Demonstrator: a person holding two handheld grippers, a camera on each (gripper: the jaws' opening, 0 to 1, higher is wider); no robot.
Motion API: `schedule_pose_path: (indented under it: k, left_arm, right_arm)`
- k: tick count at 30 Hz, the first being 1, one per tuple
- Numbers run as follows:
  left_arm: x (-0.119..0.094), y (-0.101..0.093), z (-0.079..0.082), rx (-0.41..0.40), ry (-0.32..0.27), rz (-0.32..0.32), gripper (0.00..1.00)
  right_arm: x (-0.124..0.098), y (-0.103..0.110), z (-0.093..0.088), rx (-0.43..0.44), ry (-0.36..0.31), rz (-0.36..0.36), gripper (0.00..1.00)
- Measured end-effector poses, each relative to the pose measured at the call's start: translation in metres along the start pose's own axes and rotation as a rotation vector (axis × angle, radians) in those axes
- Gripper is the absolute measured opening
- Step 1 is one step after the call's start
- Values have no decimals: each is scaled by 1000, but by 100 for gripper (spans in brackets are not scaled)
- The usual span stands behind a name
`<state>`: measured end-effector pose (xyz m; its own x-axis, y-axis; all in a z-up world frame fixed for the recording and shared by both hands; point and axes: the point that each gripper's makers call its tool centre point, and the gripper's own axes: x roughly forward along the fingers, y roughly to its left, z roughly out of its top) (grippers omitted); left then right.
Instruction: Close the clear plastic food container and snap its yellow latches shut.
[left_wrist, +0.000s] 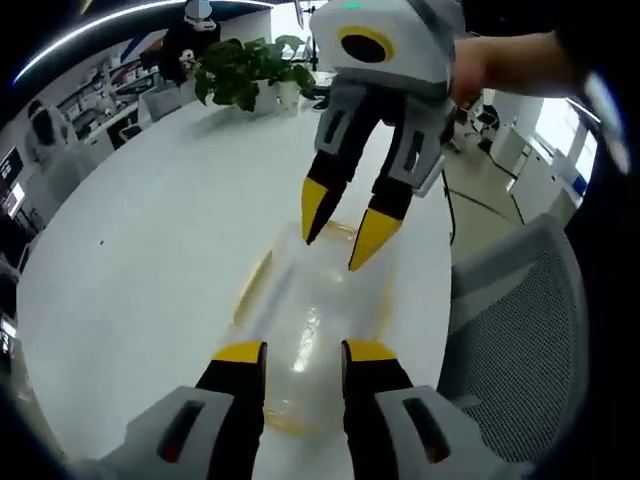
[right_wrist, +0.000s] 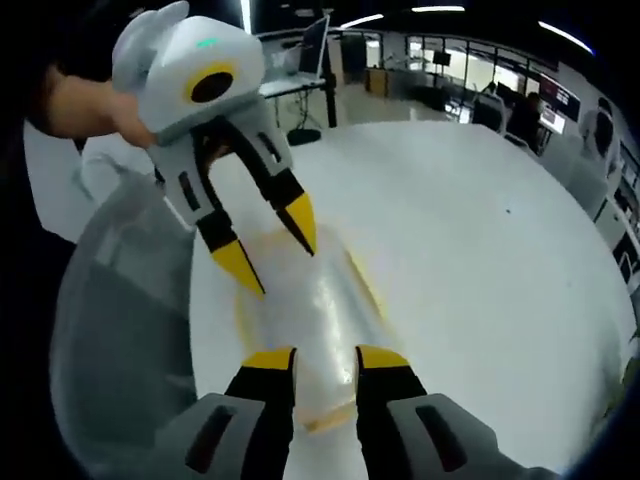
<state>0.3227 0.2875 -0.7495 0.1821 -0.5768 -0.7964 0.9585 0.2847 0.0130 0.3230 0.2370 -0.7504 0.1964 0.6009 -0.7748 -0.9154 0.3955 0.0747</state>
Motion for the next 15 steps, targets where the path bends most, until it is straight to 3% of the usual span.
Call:
schedule_pose_path:
  k: [15]
  left_arm:
    - [7,-5,4,42,-12,-39,29]
  right_arm:
    - [10,11,8,-73,7,37,21]
